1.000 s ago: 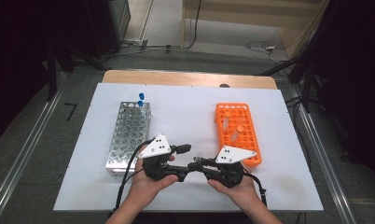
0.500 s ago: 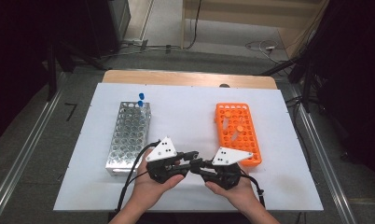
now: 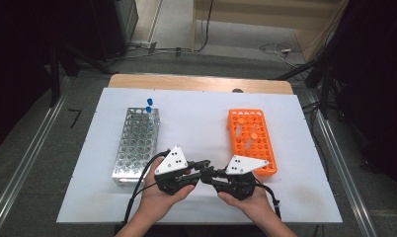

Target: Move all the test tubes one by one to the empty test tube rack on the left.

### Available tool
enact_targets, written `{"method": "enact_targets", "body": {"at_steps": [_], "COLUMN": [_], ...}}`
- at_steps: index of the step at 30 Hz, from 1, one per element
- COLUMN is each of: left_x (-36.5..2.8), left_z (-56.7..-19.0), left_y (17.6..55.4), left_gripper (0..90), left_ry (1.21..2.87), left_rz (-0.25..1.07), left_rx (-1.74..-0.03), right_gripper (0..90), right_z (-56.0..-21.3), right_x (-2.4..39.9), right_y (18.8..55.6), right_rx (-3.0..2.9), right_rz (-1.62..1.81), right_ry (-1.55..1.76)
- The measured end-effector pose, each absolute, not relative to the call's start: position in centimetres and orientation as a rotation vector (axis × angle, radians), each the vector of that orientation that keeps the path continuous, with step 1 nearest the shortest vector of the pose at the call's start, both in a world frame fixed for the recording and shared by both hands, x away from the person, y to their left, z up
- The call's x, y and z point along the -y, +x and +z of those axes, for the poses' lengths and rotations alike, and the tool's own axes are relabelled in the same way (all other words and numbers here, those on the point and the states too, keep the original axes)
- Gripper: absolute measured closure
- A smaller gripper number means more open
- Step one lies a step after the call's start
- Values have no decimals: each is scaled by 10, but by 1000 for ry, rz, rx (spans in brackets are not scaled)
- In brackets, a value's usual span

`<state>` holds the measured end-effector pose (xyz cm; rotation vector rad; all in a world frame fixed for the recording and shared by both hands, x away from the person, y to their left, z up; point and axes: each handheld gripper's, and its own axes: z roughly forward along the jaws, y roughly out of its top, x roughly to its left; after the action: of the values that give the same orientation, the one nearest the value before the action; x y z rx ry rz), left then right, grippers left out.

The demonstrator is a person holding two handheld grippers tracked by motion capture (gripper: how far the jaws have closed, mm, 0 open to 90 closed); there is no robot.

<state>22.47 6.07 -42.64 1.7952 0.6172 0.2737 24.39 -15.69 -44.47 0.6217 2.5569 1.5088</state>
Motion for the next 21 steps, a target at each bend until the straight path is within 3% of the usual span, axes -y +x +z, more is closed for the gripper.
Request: {"method": "enact_targets", "body": {"at_steps": [9, 14, 21], "left_x": [-71, -79, -91], "left_z": [-423, -421, -418], "left_y": [229, 232, 237], "left_gripper": [765, 765, 766], "left_ry": [1762, 1744, 1723], "left_rz": [285, 292, 319], "left_rx": [-651, -668, -702], "right_gripper": [401, 173, 44], "right_z": [-441, -439, -439], "right_x": [170, 179, 195], "right_y": [249, 251, 251], "right_rx": [-2517, -2489, -2464], "right_rz": [1563, 1559, 1581], "right_ry": [620, 632, 658]}}
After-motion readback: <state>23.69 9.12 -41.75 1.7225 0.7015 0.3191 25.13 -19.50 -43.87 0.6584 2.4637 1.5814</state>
